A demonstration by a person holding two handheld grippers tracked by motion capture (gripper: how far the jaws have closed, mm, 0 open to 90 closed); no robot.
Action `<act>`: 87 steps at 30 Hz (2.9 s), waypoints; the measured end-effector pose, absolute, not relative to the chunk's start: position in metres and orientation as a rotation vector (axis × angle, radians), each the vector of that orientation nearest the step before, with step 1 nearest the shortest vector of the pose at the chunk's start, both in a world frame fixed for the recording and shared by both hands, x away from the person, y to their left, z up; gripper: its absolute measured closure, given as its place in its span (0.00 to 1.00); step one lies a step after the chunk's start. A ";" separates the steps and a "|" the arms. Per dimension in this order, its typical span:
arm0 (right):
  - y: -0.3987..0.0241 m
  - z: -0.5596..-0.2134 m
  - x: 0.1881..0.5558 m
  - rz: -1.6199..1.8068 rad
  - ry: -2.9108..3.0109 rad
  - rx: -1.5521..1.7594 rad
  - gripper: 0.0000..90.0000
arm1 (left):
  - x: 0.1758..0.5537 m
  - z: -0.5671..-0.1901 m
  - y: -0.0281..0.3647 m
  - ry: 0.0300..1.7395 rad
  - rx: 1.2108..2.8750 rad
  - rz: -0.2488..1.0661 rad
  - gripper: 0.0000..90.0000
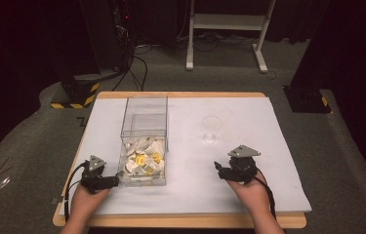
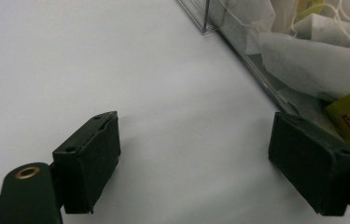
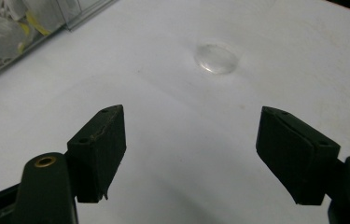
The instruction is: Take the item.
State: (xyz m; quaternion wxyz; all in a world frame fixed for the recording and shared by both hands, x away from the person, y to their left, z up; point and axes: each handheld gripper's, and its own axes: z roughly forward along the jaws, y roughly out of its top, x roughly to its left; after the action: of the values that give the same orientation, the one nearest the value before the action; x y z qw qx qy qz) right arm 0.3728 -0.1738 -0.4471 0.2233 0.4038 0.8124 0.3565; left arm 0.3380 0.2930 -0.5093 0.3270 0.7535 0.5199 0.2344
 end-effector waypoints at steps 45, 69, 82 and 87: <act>-0.074 -0.403 0.375 1.138 2.381 0.914 0.36 | 0.338 -0.509 0.293 1.361 1.976 0.612 0.19; -0.020 -0.394 0.371 1.186 2.477 0.769 0.38 | 0.338 -0.509 0.293 1.360 1.976 0.612 0.19; 0.004 -0.402 0.367 1.199 2.565 0.731 0.42 | 0.338 -0.509 0.293 1.360 1.977 0.612 0.19; 0.008 -0.406 0.366 1.186 2.577 0.720 0.42 | 0.338 -0.509 0.294 1.358 1.979 0.614 0.19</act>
State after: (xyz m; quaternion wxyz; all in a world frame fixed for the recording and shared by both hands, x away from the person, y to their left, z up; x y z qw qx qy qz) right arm 0.3663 0.0082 -0.4060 0.1074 0.2446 0.8754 0.4029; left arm 0.3383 0.2935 -0.5091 0.3261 0.7552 0.5181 0.2343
